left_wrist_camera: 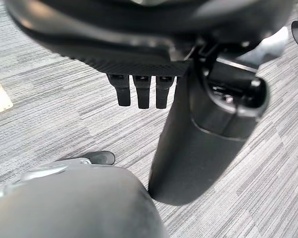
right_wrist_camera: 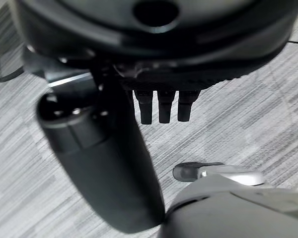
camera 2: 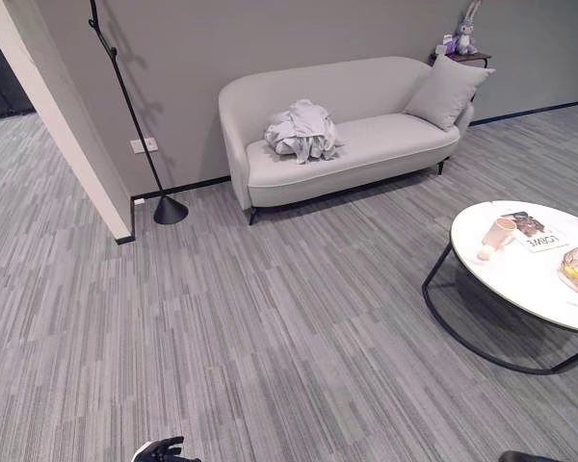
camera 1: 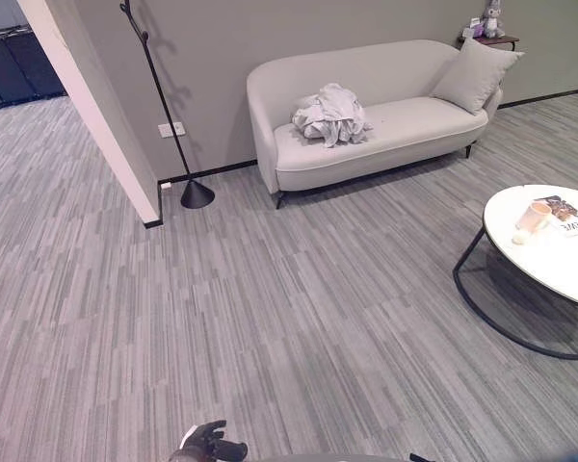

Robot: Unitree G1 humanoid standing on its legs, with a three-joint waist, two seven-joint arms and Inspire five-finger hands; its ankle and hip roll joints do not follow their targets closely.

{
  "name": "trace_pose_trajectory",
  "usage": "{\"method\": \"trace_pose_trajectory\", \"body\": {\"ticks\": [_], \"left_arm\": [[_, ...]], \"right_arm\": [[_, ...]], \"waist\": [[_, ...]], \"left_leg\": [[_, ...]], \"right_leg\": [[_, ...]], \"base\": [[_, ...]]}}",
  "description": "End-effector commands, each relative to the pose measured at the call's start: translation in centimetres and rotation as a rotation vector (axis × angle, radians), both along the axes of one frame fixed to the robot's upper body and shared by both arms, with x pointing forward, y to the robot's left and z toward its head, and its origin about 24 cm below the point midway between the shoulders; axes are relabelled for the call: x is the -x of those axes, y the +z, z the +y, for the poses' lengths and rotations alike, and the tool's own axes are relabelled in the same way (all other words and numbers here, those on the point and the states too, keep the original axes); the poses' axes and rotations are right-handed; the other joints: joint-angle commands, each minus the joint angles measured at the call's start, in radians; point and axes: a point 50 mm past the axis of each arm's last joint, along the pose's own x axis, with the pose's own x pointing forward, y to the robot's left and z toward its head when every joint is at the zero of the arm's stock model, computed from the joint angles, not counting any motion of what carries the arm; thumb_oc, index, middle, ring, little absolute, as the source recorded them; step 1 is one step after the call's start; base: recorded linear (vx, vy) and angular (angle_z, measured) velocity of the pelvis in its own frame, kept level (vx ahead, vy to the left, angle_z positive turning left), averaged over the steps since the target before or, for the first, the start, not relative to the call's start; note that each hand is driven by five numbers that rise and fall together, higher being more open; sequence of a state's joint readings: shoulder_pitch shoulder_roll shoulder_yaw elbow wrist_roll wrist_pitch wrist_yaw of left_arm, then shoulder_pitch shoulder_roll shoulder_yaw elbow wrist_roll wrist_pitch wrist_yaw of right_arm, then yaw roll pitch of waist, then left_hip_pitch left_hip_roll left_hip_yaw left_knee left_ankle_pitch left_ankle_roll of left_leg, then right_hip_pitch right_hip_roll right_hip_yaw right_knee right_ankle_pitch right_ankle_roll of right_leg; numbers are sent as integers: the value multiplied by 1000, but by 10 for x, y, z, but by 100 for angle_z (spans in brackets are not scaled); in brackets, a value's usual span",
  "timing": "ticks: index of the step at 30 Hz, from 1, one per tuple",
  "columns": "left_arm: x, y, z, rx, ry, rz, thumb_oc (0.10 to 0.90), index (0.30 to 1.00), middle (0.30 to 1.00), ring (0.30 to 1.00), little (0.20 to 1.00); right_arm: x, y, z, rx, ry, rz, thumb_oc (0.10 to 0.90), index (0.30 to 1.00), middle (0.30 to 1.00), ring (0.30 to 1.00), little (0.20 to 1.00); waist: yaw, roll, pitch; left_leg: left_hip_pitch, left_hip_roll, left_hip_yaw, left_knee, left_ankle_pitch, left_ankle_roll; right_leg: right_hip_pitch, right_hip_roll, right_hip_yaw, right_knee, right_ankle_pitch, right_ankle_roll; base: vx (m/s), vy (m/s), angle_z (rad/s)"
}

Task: Hang the clothes on the sofa on the clothes rack.

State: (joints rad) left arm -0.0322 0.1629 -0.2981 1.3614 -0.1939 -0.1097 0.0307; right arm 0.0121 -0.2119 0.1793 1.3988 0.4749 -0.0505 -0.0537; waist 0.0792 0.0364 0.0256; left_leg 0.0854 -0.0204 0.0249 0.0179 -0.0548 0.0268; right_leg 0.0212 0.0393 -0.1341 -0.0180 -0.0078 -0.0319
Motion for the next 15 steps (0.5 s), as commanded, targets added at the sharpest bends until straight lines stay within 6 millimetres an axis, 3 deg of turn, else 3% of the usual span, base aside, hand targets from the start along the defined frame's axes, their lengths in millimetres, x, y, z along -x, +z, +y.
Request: {"method": "trace_pose_trajectory", "body": {"ticks": [1,6,7,15], "left_arm": [[21,-6,-17,36,-23,73,800,900,900,900,900],[17,-5,-18,21,-85,57,800,900,900,900,900],[10,-4,-21,10,-152,37,800,900,900,900,900],[11,-4,-19,1,-170,44,800,900,900,900,900]], "right_arm": [[-10,-4,26,-41,101,14,800,900,900,900,900],[-19,-3,27,-24,196,-2,800,900,900,900,900],[-28,-2,30,-11,284,-15,800,900,900,900,900],[-37,-1,40,-14,415,-41,800,900,900,900,900]], "waist": [[14,-50,22],[8,-53,28],[5,-54,31],[12,-55,34]], "left_leg": [[1,-6,-104,-105,31,-15],[4,-2,-100,-105,32,-16],[5,-3,-100,-105,31,-15],[9,-4,-109,-105,32,-14]], "right_leg": [[97,-103,49,-69,17,108],[96,-99,58,-69,19,105],[96,-96,61,-69,20,104],[101,-96,60,-69,16,102]], "base": [[0,0,0],[-14,-9,-1],[-20,-14,-7],[-4,-3,-2]]}}
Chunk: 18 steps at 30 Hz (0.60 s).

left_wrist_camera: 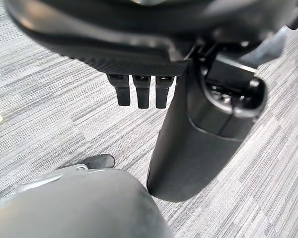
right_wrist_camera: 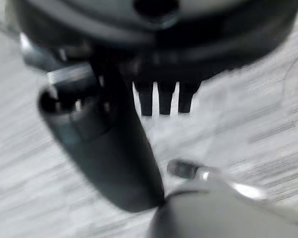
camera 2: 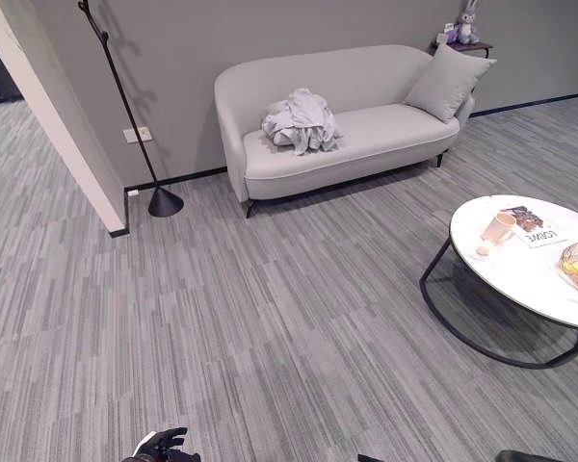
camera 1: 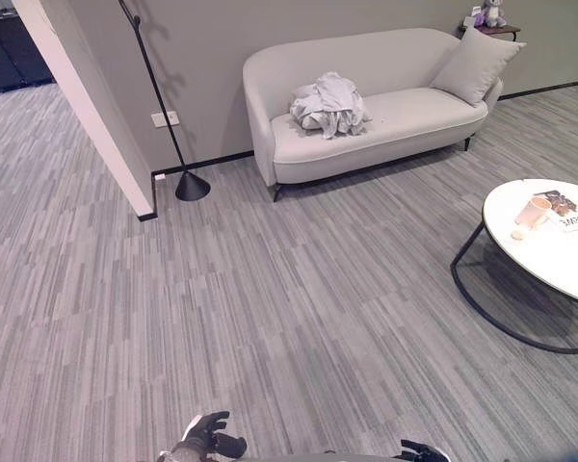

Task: Hang the clothes on the sofa on the clothes rack.

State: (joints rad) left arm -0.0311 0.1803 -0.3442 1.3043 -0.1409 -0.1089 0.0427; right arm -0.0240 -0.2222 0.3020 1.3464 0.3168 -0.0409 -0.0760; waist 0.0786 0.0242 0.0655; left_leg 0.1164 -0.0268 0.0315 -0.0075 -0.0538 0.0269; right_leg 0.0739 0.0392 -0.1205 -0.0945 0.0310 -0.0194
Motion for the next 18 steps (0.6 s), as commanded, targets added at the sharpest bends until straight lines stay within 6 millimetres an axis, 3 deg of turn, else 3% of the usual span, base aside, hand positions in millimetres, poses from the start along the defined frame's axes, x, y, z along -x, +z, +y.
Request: {"method": "trace_pose_trajectory", "body": {"ticks": [1,9,13,16,18], "left_arm": [[23,-7,-17,17,-68,87,800,900,900,900,900],[21,-7,-10,-17,-63,90,800,900,900,900,900],[-22,2,-23,-65,-231,-21,800,900,900,900,900],[-49,9,-35,-83,-379,-93,800,900,900,900,900],[-56,12,-36,-91,-413,-110,800,900,900,900,900]], "right_arm": [[-10,-4,36,-65,135,-11,800,900,900,900,900],[-16,-3,39,-77,161,-40,800,900,900,900,900],[-59,10,38,-6,286,-151,800,900,900,900,900],[-73,15,36,3,302,-179,800,900,900,900,900],[-75,16,37,-16,279,-186,800,900,900,900,900]], "waist": [[13,-43,-5],[17,-43,33],[-13,-21,158],[-25,-15,195],[-28,-15,202]], "left_leg": [[-22,2,-119,-80,31,-14],[-48,-10,-134,-80,40,-10],[-197,-30,-126,-80,92,-8],[-265,-39,-115,-80,111,-8],[-277,-42,-111,-80,113,-6]], "right_leg": [[49,-96,45,7,-22,90],[25,-100,41,7,-10,98],[-128,-106,56,7,51,108],[-195,-110,67,7,78,115],[-206,-110,72,7,81,118]], "base": [[0,0,0],[-18,2,0],[-298,57,-3],[-165,98,-10],[-37,49,-15]]}}
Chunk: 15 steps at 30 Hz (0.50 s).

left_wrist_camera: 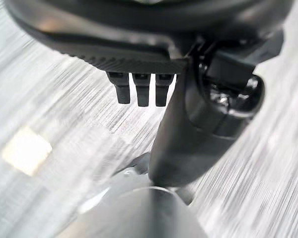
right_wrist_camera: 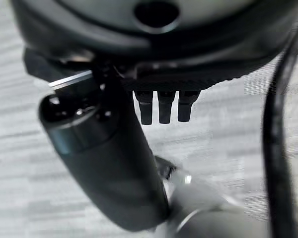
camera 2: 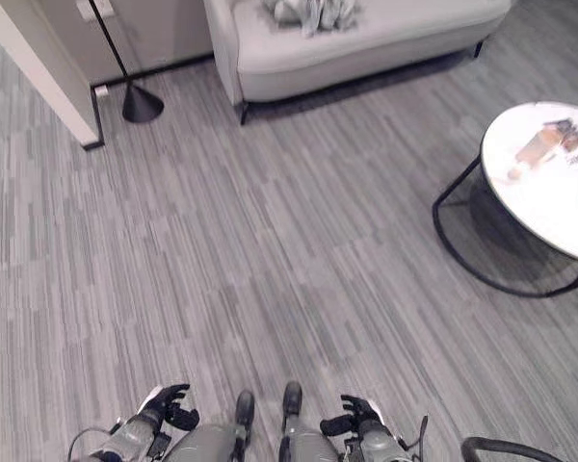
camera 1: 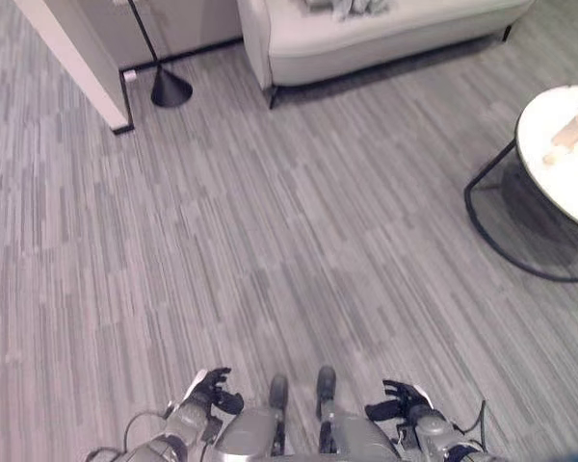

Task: Hang the clothes on the sofa on the clothes rack.

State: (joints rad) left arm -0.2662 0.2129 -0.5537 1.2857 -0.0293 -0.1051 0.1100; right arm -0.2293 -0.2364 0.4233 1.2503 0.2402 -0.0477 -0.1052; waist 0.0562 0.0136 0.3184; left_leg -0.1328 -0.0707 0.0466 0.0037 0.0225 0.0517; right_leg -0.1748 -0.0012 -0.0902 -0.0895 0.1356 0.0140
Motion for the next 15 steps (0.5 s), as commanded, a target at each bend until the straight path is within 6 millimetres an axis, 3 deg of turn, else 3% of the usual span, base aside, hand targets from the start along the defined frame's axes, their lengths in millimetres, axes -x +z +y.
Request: {"method": "trace_pose_trajectory", "body": {"ticks": [1,4,7,10,13,14,15], "left_arm": [[36,-18,-26,34,-76,118,800,900,900,900,900],[36,-19,-30,49,-62,126,800,900,900,900,900],[33,-18,-35,42,-84,121,800,900,900,900,900],[34,-19,-33,29,-112,136,800,900,900,900,900],[35,-19,-30,11,-148,148,800,900,900,900,900],[35,-19,-29,-11,-209,155,800,900,900,900,900],[34,-18,-28,-17,-227,156,800,900,900,900,900]], "right_arm": [[27,-14,20,-70,9,76,800,900,900,900,900],[26,-14,15,-75,-49,75,800,900,900,900,900],[16,-10,10,-56,-69,55,800,900,900,900,900],[20,-12,12,-64,-58,77,800,900,900,900,900],[24,-13,13,-65,-42,86,800,900,900,900,900],[27,-14,11,-64,-46,96,800,900,900,900,900],[28,-15,10,-71,-57,100,800,900,900,900,900]], "waist": [[-7,-6,-49],[-17,0,-41],[-28,35,-23],[-36,53,-23],[-38,44,-37],[-50,28,-59],[-56,22,-70]], "left_leg": [[-31,0,-123,-91,36,-30],[-28,-4,-107,-91,26,-21],[14,-7,-86,-91,0,0],[88,15,-50,-91,-29,5],[130,29,-13,-91,-57,1],[166,43,35,-91,-82,-4],[180,47,54,-91,-93,-5]], "right_leg": [[39,-71,44,2,-24,86],[34,-82,47,17,-33,93],[-43,-95,48,213,-72,114],[-96,-126,2,372,-76,146],[-100,-176,-76,381,-70,150],[-88,-193,-129,309,-57,137],[-87,-185,-128,265,-43,133]], "base": [[-6,49,-15],[17,74,-24],[31,136,-7],[136,68,-43],[161,-42,-53],[271,-134,-72],[303,-148,-67]]}}
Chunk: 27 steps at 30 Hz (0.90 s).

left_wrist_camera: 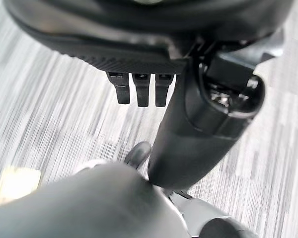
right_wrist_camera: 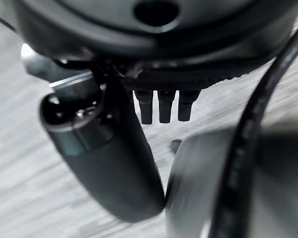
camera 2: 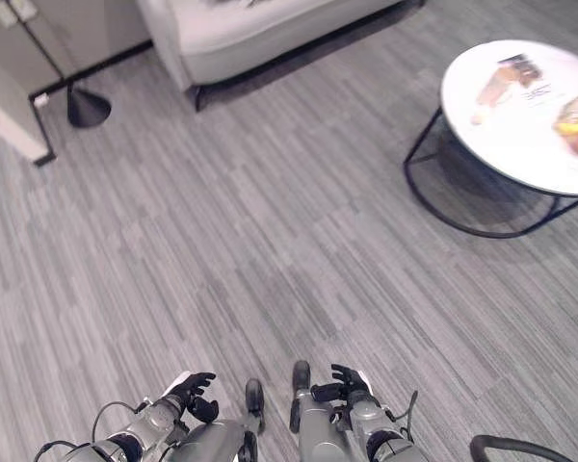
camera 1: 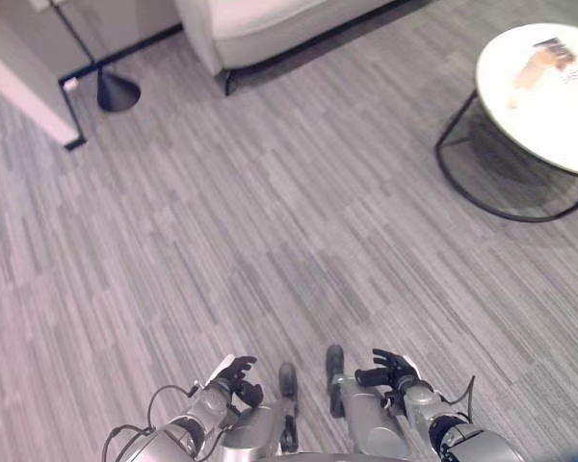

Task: Hang the clothes on the sofa on the clothes rack.

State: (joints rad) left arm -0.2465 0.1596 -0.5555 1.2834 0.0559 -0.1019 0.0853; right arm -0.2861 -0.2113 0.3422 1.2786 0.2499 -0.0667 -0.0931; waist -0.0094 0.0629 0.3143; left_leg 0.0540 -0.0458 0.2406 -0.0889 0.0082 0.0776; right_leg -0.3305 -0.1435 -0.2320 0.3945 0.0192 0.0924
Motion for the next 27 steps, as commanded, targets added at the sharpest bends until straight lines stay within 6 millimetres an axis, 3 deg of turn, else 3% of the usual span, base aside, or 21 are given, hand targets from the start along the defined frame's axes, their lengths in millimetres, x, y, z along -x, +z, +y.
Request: {"method": "trace_pose_trajectory", "body": {"ticks": [1,2,4,6,7,10,11,12,14,15,16,17,18,19,20,21,23,24,25,27], "left_arm": [[25,-12,-4,-52,-147,112,800,900,900,900,900],[25,-12,-4,-52,-147,112,800,900,900,900,900],[21,-10,-5,-73,-208,104,800,900,900,900,900],[3,-2,-12,-83,-264,28,800,900,900,900,900],[-5,1,-18,-70,-291,1,800,900,900,900,900],[-7,3,-22,-62,-308,-16,800,900,900,900,900],[-4,2,-26,-64,-339,-23,800,900,900,900,900],[-3,2,-29,-44,-326,-22,800,900,900,900,900],[2,-1,-24,-10,-222,5,800,900,900,900,900],[4,-2,-12,12,-92,15,800,900,900,900,900],[4,-2,-12,12,-91,15,800,900,900,900,900],[4,-2,-1,18,0,12,800,900,900,900,900],[3,-2,0,18,1,12,800,900,900,900,900],[6,-2,6,19,48,13,800,900,900,900,900],[9,-3,15,19,122,18,800,900,900,900,900],[17,-6,23,16,179,39,800,900,900,900,900],[37,-12,37,8,294,98,800,900,900,900,900],[50,-15,46,1,361,135,800,900,900,900,900],[74,-20,55,-2,458,202,800,900,900,900,900],[83,-22,57,-2,489,229,800,900,900,900,900]], "right_arm": [[50,-23,4,-35,-11,167,800,900,900,900,900],[50,-23,5,-35,-10,166,800,900,900,900,900],[63,-28,0,-118,-172,201,800,900,900,900,900],[96,-37,-2,-218,-422,279,800,900,900,900,900],[112,-40,-4,-271,-577,301,800,900,900,900,900],[117,-40,-9,-286,-658,304,800,900,900,900,900],[118,-38,-20,-243,-693,307,800,900,900,900,900],[118,-37,-24,-216,-677,310,800,900,900,900,900],[119,-36,-30,-157,-586,328,800,900,900,900,900],[114,-34,-36,-79,-430,325,800,900,900,900,900],[113,-34,-36,-79,-429,325,800,900,900,900,900],[102,-30,-42,-1,-278,312,800,900,900,900,900],[101,-30,-41,-2,-277,312,800,900,900,900,900],[92,-27,-43,30,-202,298,800,900,900,900,900],[70,-21,-43,59,-114,240,800,900,900,900,900],[59,-18,-42,55,-98,205,800,900,900,900,900],[48,-15,-38,11,-120,157,800,900,900,900,900],[45,-14,-34,-12,-125,140,800,900,900,900,900],[37,-14,-21,-46,-99,114,800,900,900,900,900],[35,-14,-15,-55,-85,110,800,900,900,900,900]], "waist": [[1,-35,-78],[2,-37,-79],[-25,-43,-98],[-48,-41,-122],[-54,-43,-145],[-57,-38,-166],[-47,-25,-188],[-38,-6,-191],[-3,-4,-206],[43,-36,-198],[38,-40,-200],[90,-73,-172],[86,-77,-174],[111,-83,-159],[152,-93,-145],[168,-93,-144],[193,-94,-155],[212,-84,-163],[266,-66,-171],[289,-70,-172]], "left_leg": [[12,26,-122,3,-94,-32],[9,24,-121,3,-91,-32],[78,43,-95,8,-137,-45],[149,64,-140,2,-170,-69],[196,89,-179,2,-195,-82],[223,116,-202,2,-210,-94],[240,187,-226,37,-195,-110],[221,229,-239,88,-160,-125],[142,260,-268,236,-25,-141],[31,253,-322,434,75,-115],[24,249,-327,435,80,-115],[-93,205,-352,596,74,-81],[-100,200,-354,597,77,-80],[-150,152,-358,639,37,-75],[-232,70,-358,619,-3,-82],[-245,63,-334,550,-32,-87],[-274,36,-282,378,-26,-87],[-287,10,-277,265,27,-86],[-328,-46,-334,70,136,-91],[-370,-58,-363,33,156,-100]], "right_leg": [[65,-30,27,-268,94,53],[63,-30,28,-273,99,52],[18,-10,73,-391,165,74],[-10,-22,129,-439,198,94],[-3,-28,148,-408,206,93],[3,-26,144,-377,192,90],[13,-14,131,-282,154,73],[29,4,112,-261,126,58],[109,35,61,-292,109,15],[201,49,31,-349,103,-29],[199,45,27,-352,106,-29],[263,41,24,-399,85,-51],[260,36,21,-400,87,-50],[289,38,37,-416,75,-54],[334,31,46,-441,50,-46],[356,34,41,-452,30,-39],[396,46,31,-467,-4,-35],[423,69,38,-475,-19,-37],[492,108,75,-480,-69,-48],[517,113,97,-477,-94,-54]], "base": [[148,-75,-71],[321,-116,-128],[449,-134,-146],[701,-210,-67],[648,-205,7],[442,-155,53],[424,-213,11],[547,-308,11],[407,-339,47],[332,-320,75],[438,-406,82],[173,-176,52],[288,-209,40],[306,-52,29],[461,-61,38],[476,-27,20],[405,10,-2],[641,55,10],[505,48,12],[424,53,-4]]}}
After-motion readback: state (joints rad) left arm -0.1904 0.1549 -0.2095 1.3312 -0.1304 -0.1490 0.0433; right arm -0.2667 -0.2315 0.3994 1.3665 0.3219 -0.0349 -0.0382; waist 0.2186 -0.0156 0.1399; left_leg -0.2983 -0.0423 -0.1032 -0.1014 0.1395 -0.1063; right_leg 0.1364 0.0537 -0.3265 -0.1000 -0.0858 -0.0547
